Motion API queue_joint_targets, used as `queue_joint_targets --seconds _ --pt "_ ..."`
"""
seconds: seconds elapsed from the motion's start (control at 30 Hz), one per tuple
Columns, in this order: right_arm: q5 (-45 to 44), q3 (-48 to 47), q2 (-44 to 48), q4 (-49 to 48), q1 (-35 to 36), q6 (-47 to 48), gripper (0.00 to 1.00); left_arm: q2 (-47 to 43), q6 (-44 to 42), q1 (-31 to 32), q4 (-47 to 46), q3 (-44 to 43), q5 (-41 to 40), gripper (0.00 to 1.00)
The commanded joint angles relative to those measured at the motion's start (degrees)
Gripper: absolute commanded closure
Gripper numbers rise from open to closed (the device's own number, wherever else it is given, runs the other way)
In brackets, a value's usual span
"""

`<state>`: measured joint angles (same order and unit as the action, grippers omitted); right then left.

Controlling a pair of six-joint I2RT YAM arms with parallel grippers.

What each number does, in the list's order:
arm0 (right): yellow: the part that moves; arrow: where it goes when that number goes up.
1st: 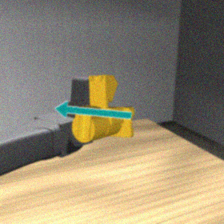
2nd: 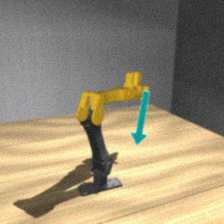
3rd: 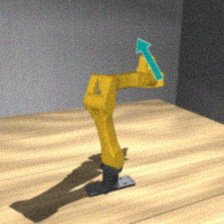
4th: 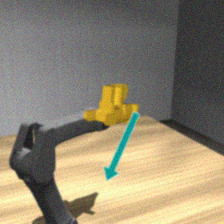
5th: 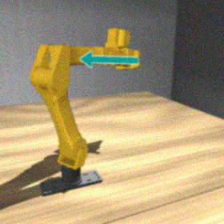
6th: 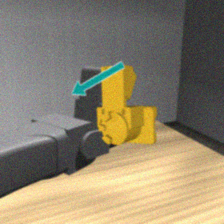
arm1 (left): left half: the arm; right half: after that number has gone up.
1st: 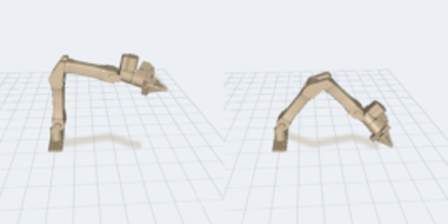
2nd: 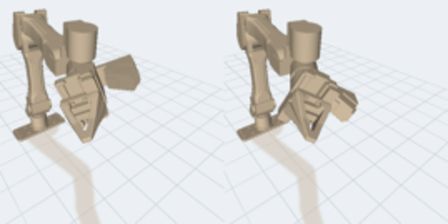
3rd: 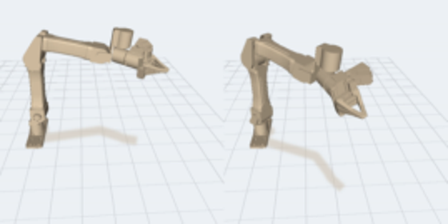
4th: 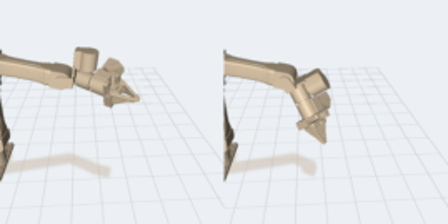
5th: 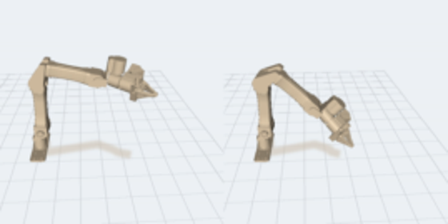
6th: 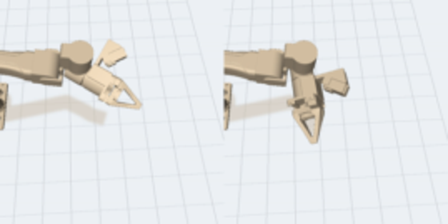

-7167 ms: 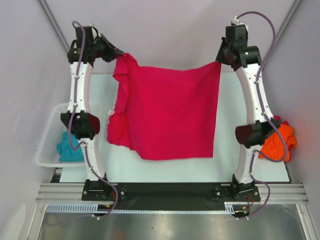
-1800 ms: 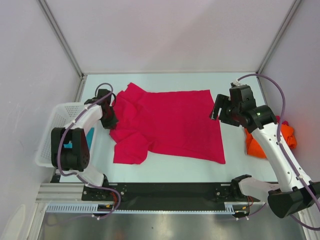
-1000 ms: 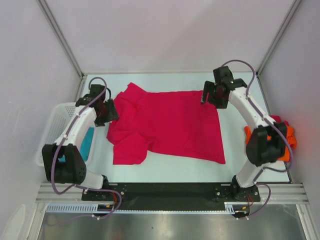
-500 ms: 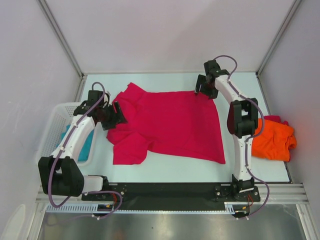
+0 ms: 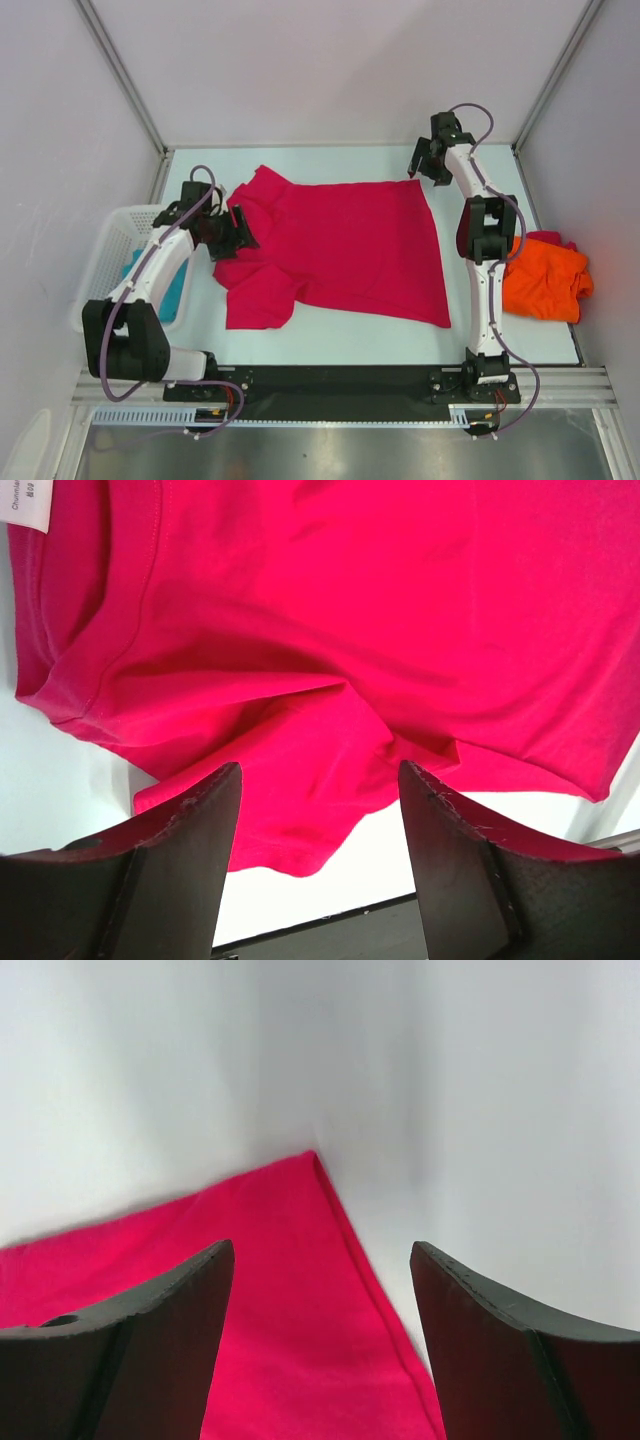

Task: Fold and stack the t-shirts
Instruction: Flatten out the tshirt

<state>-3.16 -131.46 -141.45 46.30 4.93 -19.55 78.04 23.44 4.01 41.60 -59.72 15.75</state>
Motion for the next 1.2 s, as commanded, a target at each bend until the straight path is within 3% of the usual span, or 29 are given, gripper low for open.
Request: queue_joint_targets --seconds 0.0,0.3,0.37,0.47,0.5,0.63,0.8,1.17 --pt "0.4 -4.7 -3.4 0.5 0.3 1.3 0.23 0.6 -1.1 0.3 -1.3 -1.4 1.3 0.31" --pt "2.6 -4.9 -6.5 -1.1 0.3 0.7 0.26 1.9 -1.6 0.4 -1.3 -2.0 0.3 0.31" --pt "4.4 -4.8 -6.9 -1.6 0.3 0.7 0.3 1.9 -1.6 0.4 -1.7 -1.4 0.2 0.32" --pt "5.8 -4.4 -7.3 -2.1 0.4 0.7 0.51 2.0 -1.6 0.4 -2.0 -0.7 0.1 0.32" --pt "6.1 -4.2 -7.5 -2.2 0.3 0.7 0.66 2.0 -1.6 0.4 -2.1 -0.7 0.1 0.32" --pt "6.3 -4.3 -8.0 -2.4 0.5 0.8 1.0 2.2 -1.9 0.4 -2.2 -0.4 -0.1 0.32" --pt "4.0 -4.6 -8.1 -2.4 0.3 1.1 1.0 2.6 -2.1 0.4 -2.1 -0.3 -0.5 0.32" --pt "-10.1 -2.5 -4.8 -3.1 -4.3 -3.7 1.0 3.3 -3.2 0.3 -1.6 -0.6 -1.1 0.32"
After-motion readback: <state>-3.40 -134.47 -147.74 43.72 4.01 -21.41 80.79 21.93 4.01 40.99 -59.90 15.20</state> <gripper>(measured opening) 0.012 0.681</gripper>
